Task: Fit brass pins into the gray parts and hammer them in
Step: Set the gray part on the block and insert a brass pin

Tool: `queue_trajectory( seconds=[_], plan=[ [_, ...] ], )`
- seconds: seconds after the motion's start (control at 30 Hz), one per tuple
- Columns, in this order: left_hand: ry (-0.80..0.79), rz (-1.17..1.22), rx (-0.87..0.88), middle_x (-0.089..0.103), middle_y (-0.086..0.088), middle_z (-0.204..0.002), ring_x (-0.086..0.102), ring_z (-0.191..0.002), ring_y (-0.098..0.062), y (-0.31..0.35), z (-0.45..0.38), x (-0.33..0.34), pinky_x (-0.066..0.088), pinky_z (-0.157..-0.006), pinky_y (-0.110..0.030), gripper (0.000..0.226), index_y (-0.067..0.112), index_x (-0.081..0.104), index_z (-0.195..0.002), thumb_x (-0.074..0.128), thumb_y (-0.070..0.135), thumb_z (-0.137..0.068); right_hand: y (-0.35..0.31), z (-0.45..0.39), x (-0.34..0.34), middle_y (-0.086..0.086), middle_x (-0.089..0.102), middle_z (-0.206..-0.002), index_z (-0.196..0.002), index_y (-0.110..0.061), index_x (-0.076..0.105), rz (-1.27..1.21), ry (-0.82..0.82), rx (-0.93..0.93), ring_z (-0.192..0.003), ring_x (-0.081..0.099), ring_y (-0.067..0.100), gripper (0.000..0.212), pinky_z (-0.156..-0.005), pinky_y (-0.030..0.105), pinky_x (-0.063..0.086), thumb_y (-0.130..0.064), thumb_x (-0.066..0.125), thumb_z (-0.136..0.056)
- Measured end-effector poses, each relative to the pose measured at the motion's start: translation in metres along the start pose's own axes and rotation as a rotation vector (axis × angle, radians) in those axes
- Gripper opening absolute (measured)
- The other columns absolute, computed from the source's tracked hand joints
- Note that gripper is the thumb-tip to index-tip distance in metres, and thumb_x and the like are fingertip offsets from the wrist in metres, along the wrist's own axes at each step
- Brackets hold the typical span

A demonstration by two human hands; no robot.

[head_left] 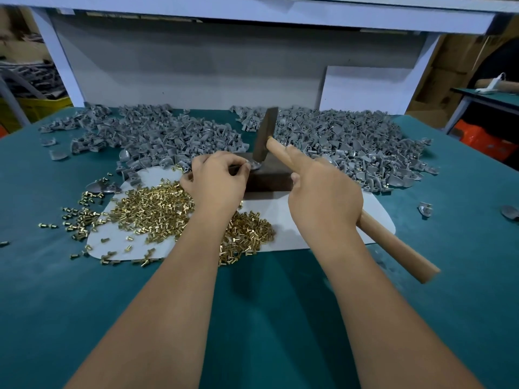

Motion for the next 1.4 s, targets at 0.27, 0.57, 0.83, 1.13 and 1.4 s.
queue_trajectory(
  seconds=[0.27, 0.57, 0.83, 1.13, 1.4],
  plan=[
    [-0.071, 0.179, -0.076, 0.053, 0.03, -0.094, 0.03, -0.129, -0.012, -0.001, -0.001, -0.001, 0.018, -0.104, -0.042, 0.012, 0.041, 0.066, -0.08, 0.063, 0.039, -0.092, 0.027, -0.006, -0.002, 0.009, 0.046, -0.112, -0.135, -0.033, 0.041, -0.077, 0.064, 0.139, -0.053, 0.03, 0.015, 0.049, -0.044, 0.026, 0.016, -0.015, 0.055, -0.092],
    [-0.107, 0.306, -0.08, 0.049, 0.04, -0.091, 0.025, -0.123, 0.0, 0.001, 0.002, -0.003, 0.01, -0.098, -0.034, 0.018, 0.037, 0.067, -0.073, 0.068, 0.035, -0.09, 0.056, -0.009, 0.019, 0.013, 0.05, -0.11, -0.123, -0.021, 0.05, 0.034, -0.089, 0.29, -0.063, 0.039, 0.025, 0.032, -0.052, 0.03, 0.026, -0.012, 0.051, -0.092],
    [-0.127, 0.243, -0.015, 0.052, 0.036, -0.096, 0.025, -0.129, -0.003, 0.007, 0.004, -0.003, 0.008, -0.092, -0.03, 0.018, 0.041, 0.065, -0.072, 0.067, 0.038, -0.09, 0.058, -0.009, 0.03, 0.013, 0.058, -0.108, -0.105, -0.012, 0.063, 0.122, -0.15, 0.26, -0.102, 0.049, 0.032, 0.02, -0.073, 0.034, 0.035, -0.014, 0.051, -0.089],
    [-0.154, 0.213, 0.271, 0.057, 0.032, -0.102, 0.03, -0.13, -0.011, 0.035, 0.012, -0.005, 0.018, -0.111, -0.044, 0.016, 0.045, 0.066, -0.09, 0.072, 0.03, -0.087, -0.007, -0.004, 0.035, -0.004, 0.064, -0.114, -0.123, -0.022, 0.06, -0.698, -0.04, -0.063, -0.102, 0.056, 0.012, 0.028, -0.086, 0.03, 0.047, -0.024, 0.052, -0.096],
    [-0.163, 0.127, 0.31, 0.055, 0.035, -0.099, 0.029, -0.126, -0.005, 0.033, 0.014, -0.002, 0.011, -0.1, -0.028, 0.015, 0.041, 0.072, -0.1, 0.073, 0.036, -0.086, 0.018, -0.027, 0.03, -0.003, 0.068, -0.106, -0.113, -0.02, 0.068, -0.642, 0.047, 0.106, -0.086, 0.058, 0.008, 0.025, -0.079, 0.026, 0.049, -0.011, 0.053, -0.094]
  ],
)
Point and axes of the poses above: each hand's wrist, its own z-axis away from the middle knuckle, its own x-axis out of the palm, y = z × x, the point moved 7 cm from there along -z, towards the middle knuckle
